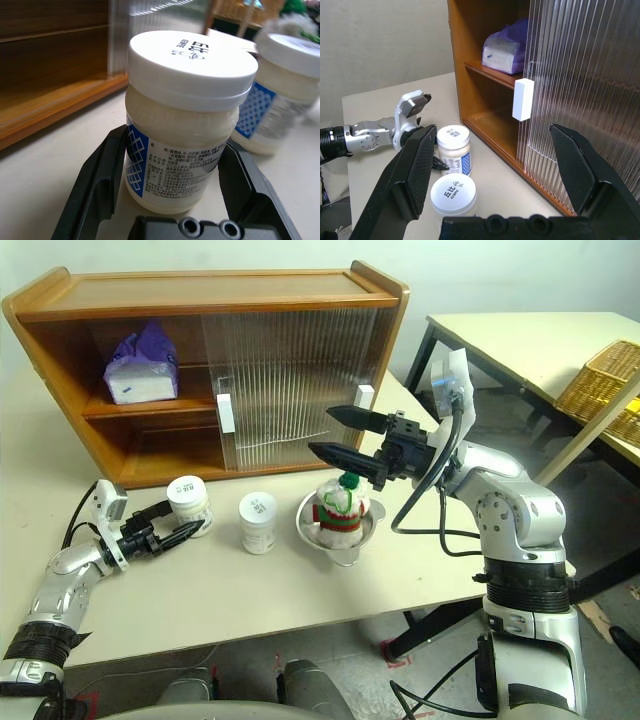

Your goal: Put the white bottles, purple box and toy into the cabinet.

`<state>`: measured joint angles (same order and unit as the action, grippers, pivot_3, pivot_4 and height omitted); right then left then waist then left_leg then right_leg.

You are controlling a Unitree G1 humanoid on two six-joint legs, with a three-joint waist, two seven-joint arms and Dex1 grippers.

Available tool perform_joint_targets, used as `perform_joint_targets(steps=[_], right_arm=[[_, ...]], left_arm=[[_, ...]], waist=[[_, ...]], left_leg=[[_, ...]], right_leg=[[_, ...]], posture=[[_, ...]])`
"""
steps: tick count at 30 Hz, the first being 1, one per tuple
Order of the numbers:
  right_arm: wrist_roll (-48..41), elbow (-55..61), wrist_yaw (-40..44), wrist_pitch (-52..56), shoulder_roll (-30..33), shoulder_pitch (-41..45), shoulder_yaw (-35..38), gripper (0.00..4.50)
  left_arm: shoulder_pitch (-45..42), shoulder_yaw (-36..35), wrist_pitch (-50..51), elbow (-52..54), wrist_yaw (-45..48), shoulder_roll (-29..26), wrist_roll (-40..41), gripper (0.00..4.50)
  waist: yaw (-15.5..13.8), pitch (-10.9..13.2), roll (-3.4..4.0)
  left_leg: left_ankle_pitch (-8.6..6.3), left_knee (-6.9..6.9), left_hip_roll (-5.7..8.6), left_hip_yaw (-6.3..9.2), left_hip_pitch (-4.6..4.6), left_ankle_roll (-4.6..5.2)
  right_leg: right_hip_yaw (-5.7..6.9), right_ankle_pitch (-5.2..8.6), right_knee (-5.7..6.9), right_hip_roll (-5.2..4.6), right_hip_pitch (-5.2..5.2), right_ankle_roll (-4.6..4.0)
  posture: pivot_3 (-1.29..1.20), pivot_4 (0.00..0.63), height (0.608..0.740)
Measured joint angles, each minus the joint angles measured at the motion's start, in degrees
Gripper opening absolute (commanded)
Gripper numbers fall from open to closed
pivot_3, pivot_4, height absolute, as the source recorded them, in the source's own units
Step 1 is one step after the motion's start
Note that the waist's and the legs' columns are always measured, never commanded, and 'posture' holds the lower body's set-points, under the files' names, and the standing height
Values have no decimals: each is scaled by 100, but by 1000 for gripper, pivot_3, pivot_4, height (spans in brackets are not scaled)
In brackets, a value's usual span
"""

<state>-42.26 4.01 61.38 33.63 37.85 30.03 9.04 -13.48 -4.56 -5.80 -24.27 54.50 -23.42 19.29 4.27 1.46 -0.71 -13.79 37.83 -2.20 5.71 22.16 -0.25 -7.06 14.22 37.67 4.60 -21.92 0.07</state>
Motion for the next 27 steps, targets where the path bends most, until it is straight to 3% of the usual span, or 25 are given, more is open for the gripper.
perform_joint_targets(steps=[8, 27], right_arm=[[1, 2, -1, -7, -56, -47, -2, 4500], [8, 8, -13, -25, -78, -168, 0, 4500]], left_arm=[[-102, -191, 396, 86, -724, 91, 33, 3063], [-1690, -232, 780, -782, -2415, 353, -413, 3063]], waist=[[-11, -1, -1], [-13, -2, -3]], left_leg=[[3, 11, 4, -9, 1, 0], [8, 21, 8, -20, -26, 3]], right_leg=[[-4, -2, 0, 1, 3, 4], [-8, -16, -15, 2, 44, 27]], posture=[[-109, 7, 740], [-121, 10, 740]])
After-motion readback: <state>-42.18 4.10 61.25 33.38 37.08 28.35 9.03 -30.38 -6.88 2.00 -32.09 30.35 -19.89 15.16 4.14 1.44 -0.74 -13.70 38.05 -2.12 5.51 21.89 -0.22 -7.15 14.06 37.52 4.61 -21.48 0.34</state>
